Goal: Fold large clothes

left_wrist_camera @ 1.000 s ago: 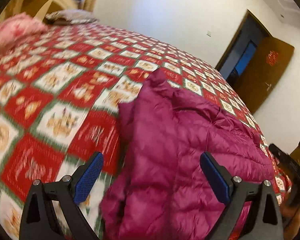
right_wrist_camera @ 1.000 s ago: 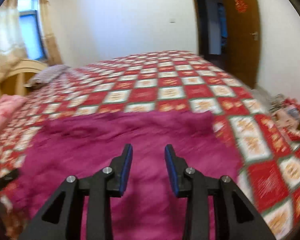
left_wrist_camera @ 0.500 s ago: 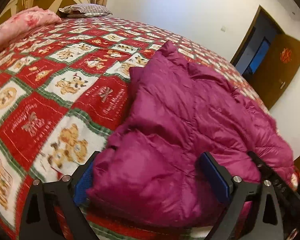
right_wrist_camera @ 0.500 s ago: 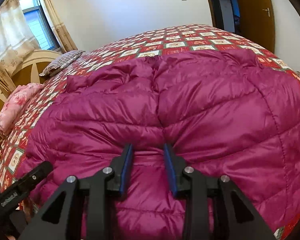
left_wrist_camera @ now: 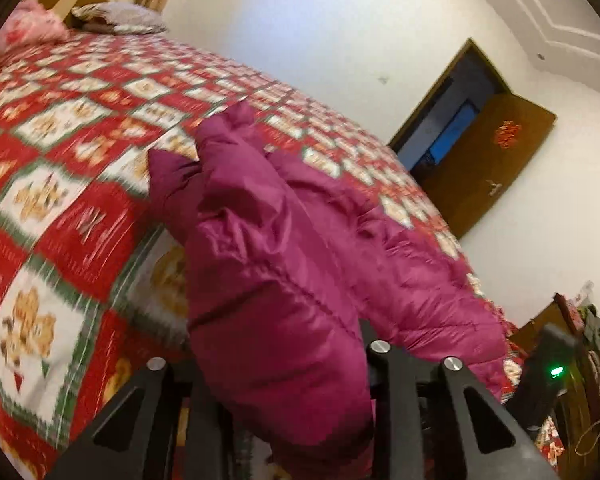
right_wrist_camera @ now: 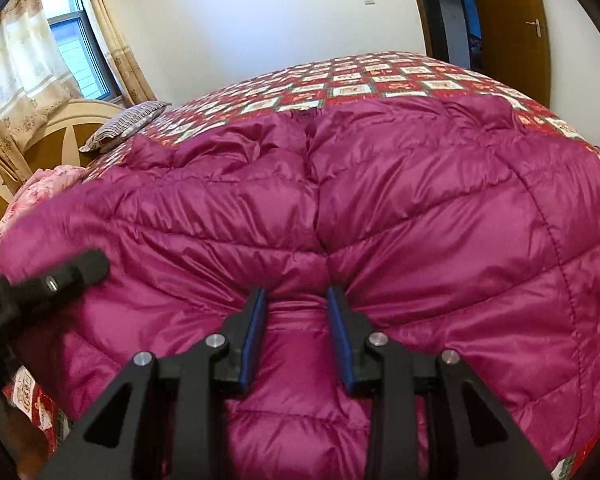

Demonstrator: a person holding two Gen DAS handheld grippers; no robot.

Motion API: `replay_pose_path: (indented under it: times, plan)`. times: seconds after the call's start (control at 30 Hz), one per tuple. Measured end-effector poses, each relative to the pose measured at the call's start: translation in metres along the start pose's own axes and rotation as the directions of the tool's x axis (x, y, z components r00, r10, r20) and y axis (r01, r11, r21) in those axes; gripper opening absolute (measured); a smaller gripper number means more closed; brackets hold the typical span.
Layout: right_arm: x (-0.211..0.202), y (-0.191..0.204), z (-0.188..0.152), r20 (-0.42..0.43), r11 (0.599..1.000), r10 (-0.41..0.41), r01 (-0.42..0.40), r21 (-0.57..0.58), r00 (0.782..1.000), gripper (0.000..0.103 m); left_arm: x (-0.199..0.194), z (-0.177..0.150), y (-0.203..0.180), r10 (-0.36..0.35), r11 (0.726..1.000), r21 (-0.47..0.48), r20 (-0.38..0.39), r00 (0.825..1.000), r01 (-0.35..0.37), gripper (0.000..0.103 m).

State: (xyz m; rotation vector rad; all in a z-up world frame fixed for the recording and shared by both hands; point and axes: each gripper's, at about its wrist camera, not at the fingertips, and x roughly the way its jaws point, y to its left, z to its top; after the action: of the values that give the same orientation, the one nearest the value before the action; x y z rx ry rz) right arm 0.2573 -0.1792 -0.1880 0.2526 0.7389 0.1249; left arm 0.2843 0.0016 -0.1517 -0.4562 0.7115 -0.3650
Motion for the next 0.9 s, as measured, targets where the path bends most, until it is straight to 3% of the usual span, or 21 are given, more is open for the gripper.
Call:
replay_pose_path:
  times: [0.27,0.4,0.47,0.6,0.77,0.9]
  plan:
    - [-0.004,-0.005,0.004,-0.044,0.990,0.068,-0.062,0.128,0.997,0.036,-0.027,0.008,-0.020,-0.101,0.993,0.063,0.025,0.995,0.100,0.020]
    - [-0.002,0.009,0.002,-0.077,0.970,0.169,-0.152,0.191,0.983,0.036,-0.044,0.016,-0.026,-0.117,0.987,0.118,0.054,0.992,0.110,0.020]
    - [0.001,0.019,-0.001,-0.091,0.956,0.230,-0.207,0.210,0.969,0.036,-0.053,0.018,-0.033,-0.111,0.981,0.165,0.070,0.991,0.098,0.020]
    - [0.008,0.038,-0.008,-0.112,0.897,0.395,-0.356,0.264,0.912,0.035,-0.063,0.016,-0.050,-0.079,0.955,0.291,0.086,0.993,0.051,0.020]
    - [-0.003,0.019,-0.006,-0.078,0.837,0.483,-0.434,0.333,0.872,0.035,-0.058,0.010,-0.068,-0.062,0.915,0.403,0.080,0.995,0.024,0.021]
    - [-0.036,-0.019,-0.002,0.003,0.840,0.439,-0.412,0.355,0.898,0.037,-0.038,-0.004,-0.090,-0.040,0.869,0.495,0.053,0.998,0.009,0.021]
